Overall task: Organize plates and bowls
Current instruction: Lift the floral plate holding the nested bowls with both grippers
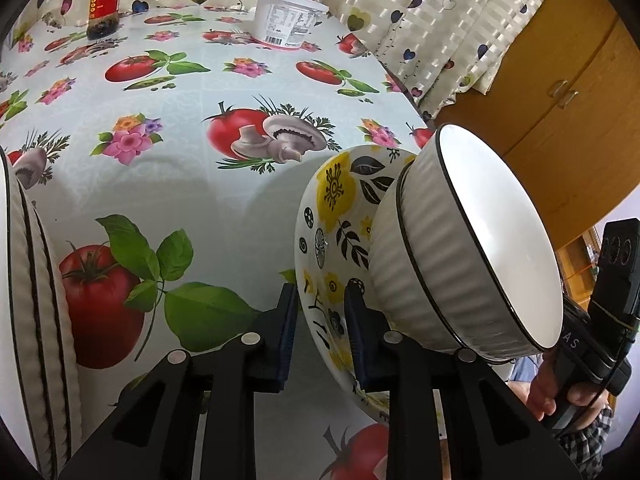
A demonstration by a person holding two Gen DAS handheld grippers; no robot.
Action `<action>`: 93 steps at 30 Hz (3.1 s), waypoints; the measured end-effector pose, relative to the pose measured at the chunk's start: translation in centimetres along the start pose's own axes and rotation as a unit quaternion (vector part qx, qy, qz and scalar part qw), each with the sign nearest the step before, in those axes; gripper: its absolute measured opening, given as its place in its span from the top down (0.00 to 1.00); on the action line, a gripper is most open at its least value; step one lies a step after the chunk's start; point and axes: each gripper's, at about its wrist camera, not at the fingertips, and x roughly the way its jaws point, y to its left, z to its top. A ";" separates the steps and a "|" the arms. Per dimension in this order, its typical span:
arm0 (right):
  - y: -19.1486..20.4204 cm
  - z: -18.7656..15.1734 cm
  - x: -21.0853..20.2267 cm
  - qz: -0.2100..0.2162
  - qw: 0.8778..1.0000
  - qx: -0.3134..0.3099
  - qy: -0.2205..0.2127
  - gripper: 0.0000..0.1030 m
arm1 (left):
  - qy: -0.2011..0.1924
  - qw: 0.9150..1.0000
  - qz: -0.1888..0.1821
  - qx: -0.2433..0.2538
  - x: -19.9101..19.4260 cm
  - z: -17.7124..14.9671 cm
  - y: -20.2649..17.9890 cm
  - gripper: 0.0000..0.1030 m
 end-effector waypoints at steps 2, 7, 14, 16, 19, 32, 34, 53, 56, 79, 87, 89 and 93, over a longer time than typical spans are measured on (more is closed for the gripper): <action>-0.6 0.1 0.3 0.014 1.000 0.021 0.005 0.78 | 0.001 1.000 -0.002 0.002 0.0 0.0 -0.1 0.76; -0.8 0.3 0.6 0.021 0.999 0.024 0.016 0.78 | 0.000 1.000 -0.005 0.000 0.1 0.1 0.0 0.76; -0.4 0.2 0.6 0.026 0.999 0.028 0.008 0.87 | -0.004 1.000 -0.007 0.004 0.1 0.0 -0.1 0.78; 0.0 0.2 0.5 0.021 1.000 0.023 0.003 0.89 | -0.010 1.000 -0.001 0.008 0.0 -0.1 -0.3 0.79; 0.1 0.0 0.4 0.016 1.000 0.026 -0.007 0.90 | -0.017 1.000 0.007 0.021 -0.1 -0.1 -0.8 0.84; -0.3 -0.1 0.0 0.021 0.999 0.040 -0.013 0.90 | -0.026 0.999 0.014 0.018 -0.5 -0.1 -0.7 0.85; -0.2 -0.2 0.0 0.020 0.999 0.041 -0.015 0.90 | -0.027 0.999 0.016 0.017 -0.5 -0.1 -0.7 0.85; -0.1 -0.4 0.0 0.019 0.999 0.046 -0.021 0.90 | -0.034 0.999 0.023 0.014 -0.7 -0.2 -0.6 0.85; 0.3 -0.3 0.1 0.011 0.999 0.038 -0.016 0.89 | -0.034 0.999 0.029 0.017 -0.5 -0.2 -0.7 0.85; 0.8 0.0 0.3 0.018 0.998 0.053 -0.026 0.89 | -0.035 0.999 0.029 0.001 -0.7 0.1 -0.4 0.85; 1.4 0.3 -0.1 0.027 0.998 0.055 -0.033 0.89 | -0.041 0.999 0.036 -0.002 -1.6 0.3 -0.4 0.85; 1.7 0.6 -0.4 0.029 0.998 0.053 -0.036 0.89 | -0.050 0.998 0.040 0.004 -2.2 0.4 -0.7 0.85; 2.4 1.5 -1.0 0.028 0.998 0.044 -0.039 0.89 | -0.054 0.998 0.039 -0.002 -3.3 0.9 -0.5 0.85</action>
